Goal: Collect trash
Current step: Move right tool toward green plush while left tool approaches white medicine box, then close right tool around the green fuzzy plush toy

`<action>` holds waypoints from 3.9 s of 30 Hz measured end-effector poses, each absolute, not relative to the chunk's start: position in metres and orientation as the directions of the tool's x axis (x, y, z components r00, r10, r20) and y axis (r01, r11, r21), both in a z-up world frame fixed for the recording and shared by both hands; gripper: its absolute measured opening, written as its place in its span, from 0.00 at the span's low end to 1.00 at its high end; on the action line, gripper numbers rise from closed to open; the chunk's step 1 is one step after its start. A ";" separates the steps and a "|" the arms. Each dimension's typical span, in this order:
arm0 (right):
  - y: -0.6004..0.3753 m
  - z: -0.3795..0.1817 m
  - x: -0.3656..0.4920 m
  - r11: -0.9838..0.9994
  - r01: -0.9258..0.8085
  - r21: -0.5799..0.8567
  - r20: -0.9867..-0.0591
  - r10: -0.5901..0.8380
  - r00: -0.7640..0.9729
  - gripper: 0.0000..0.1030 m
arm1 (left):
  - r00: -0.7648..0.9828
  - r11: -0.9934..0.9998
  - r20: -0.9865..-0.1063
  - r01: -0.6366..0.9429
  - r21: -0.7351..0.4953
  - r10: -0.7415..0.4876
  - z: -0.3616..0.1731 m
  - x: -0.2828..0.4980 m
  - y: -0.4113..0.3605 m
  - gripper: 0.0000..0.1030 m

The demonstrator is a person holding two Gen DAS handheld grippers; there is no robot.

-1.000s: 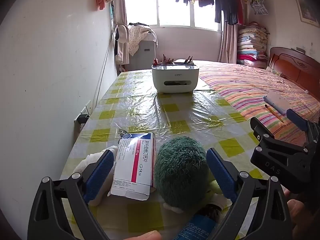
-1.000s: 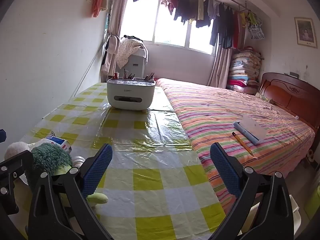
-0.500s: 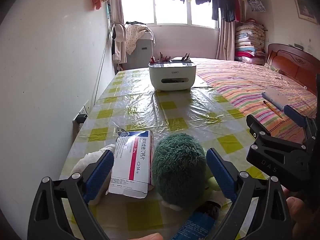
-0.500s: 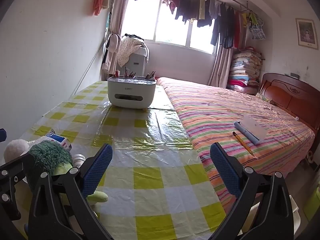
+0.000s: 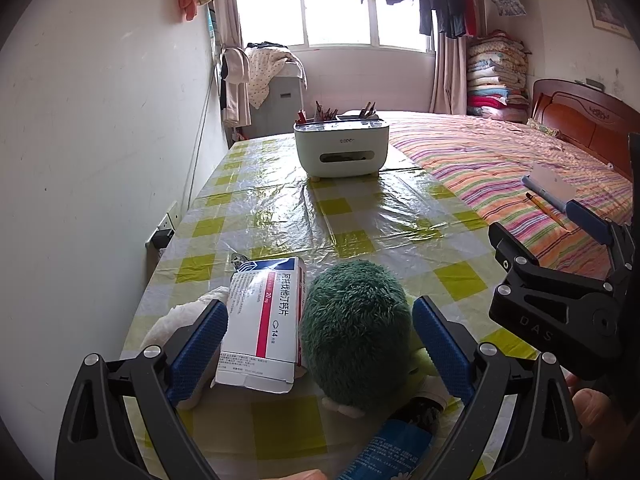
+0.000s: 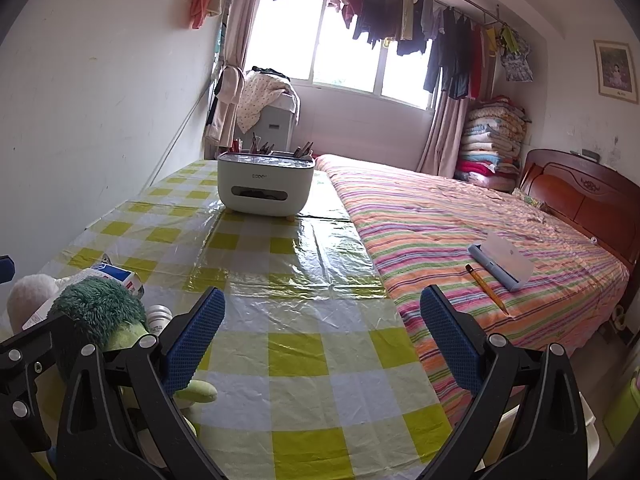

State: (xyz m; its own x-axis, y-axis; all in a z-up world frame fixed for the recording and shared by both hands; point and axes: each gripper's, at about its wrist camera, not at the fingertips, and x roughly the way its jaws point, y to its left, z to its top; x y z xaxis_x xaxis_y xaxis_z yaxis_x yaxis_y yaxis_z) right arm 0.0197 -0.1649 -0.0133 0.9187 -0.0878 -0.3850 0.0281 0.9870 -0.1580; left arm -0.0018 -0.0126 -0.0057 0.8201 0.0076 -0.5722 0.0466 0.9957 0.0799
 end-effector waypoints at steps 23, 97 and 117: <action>-0.170 -0.014 0.020 0.997 -0.043 -0.062 -0.436 0.011 0.900 0.94 | 0.791 1.000 -0.611 0.003 -0.016 -0.012 -0.009 0.005 0.015 0.88; -0.113 -0.026 0.003 0.962 -0.261 -0.074 -0.468 0.198 0.861 0.94 | 0.731 0.987 -0.678 -0.154 -0.051 0.078 -0.023 0.009 0.079 0.88; -0.107 -0.030 0.002 0.950 -0.307 -0.054 -0.485 0.243 0.840 0.94 | 0.718 0.985 -0.692 -0.163 -0.062 0.076 -0.026 0.008 0.085 0.88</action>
State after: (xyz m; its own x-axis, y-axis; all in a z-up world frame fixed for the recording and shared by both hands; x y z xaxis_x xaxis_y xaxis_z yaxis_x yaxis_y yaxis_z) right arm 0.0016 -0.1070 -0.0298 0.8402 0.2433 -0.4847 -0.3066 0.9503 -0.0544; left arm 0.0084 0.0849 -0.0263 0.7182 0.0757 -0.6917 -0.1634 0.9846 -0.0620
